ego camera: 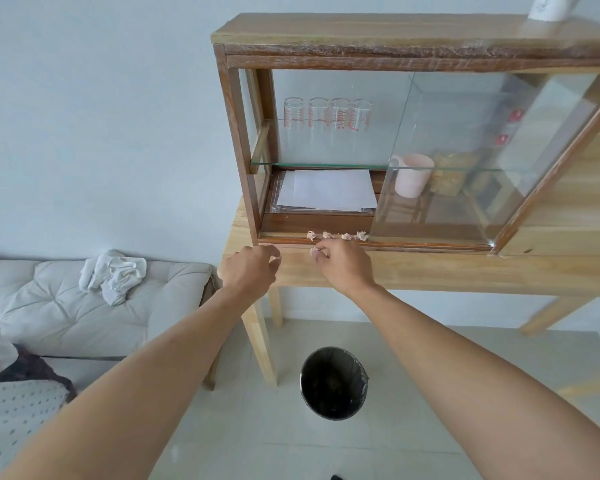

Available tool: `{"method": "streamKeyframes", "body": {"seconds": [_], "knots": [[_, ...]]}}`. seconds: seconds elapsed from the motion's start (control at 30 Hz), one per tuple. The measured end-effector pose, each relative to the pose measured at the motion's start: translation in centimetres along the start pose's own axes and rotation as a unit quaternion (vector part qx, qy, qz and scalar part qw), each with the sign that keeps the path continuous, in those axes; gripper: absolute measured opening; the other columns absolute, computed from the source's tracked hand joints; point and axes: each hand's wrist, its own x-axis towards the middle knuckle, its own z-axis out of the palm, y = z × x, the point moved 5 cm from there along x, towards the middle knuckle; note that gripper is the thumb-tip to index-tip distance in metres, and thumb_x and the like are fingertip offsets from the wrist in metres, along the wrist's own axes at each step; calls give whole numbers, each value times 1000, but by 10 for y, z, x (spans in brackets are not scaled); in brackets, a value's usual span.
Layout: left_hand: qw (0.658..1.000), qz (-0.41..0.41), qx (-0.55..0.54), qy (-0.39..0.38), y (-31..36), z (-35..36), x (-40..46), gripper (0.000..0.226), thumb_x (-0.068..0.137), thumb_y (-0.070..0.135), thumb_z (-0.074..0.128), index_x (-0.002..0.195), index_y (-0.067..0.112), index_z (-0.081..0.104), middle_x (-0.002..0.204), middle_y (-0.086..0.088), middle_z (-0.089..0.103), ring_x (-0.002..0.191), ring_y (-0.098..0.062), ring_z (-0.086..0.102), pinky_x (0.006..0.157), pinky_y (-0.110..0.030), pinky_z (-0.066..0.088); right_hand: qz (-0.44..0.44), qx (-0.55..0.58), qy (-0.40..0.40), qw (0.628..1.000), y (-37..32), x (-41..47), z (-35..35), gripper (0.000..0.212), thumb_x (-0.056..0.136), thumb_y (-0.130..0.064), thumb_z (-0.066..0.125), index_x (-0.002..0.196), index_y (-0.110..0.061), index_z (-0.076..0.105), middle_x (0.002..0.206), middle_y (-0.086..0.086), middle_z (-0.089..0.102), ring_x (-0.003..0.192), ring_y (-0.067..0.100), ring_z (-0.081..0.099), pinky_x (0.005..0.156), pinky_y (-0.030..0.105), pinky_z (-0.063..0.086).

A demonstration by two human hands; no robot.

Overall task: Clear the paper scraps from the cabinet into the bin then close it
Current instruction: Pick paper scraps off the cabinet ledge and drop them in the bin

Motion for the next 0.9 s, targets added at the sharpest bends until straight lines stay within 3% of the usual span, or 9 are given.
{"method": "streamKeyframes", "body": {"seconds": [0.17,0.27,0.4,0.67,0.9], "knots": [[999,34,-9,-26,10,17,-34,26,106,38,50,121,36,71,87,6,78,76,-24,72,77,-41,60,31,25,-5,999,30,-41,-7,24,101,-44,61,106,-32,80,79,-6,76,87,27,72,70,34,51],[998,48,-10,-44,14,37,-48,25,106,35,52,120,33,72,91,4,78,74,-24,72,74,-41,61,47,32,-2,998,48,-66,-5,25,103,-45,60,111,-32,80,84,-5,77,86,25,70,67,31,44],[995,52,-23,-80,17,72,-58,23,104,32,52,118,32,71,94,3,77,76,-26,71,73,-42,61,88,20,-21,996,79,-95,7,25,103,-44,58,111,-31,79,68,-11,65,75,22,63,62,30,38],[987,39,-19,-153,23,175,-55,23,101,37,51,112,38,71,80,9,76,88,-24,70,77,-41,59,151,9,-83,985,159,-133,57,29,101,-49,61,108,-30,81,96,-6,78,89,23,71,72,33,49],[983,17,-5,-180,25,265,-38,23,97,42,53,106,45,73,88,9,76,87,-26,69,70,-36,49,195,-17,-144,970,218,-131,120,31,98,-52,61,92,-28,79,79,-7,76,80,23,71,69,32,53]]}}
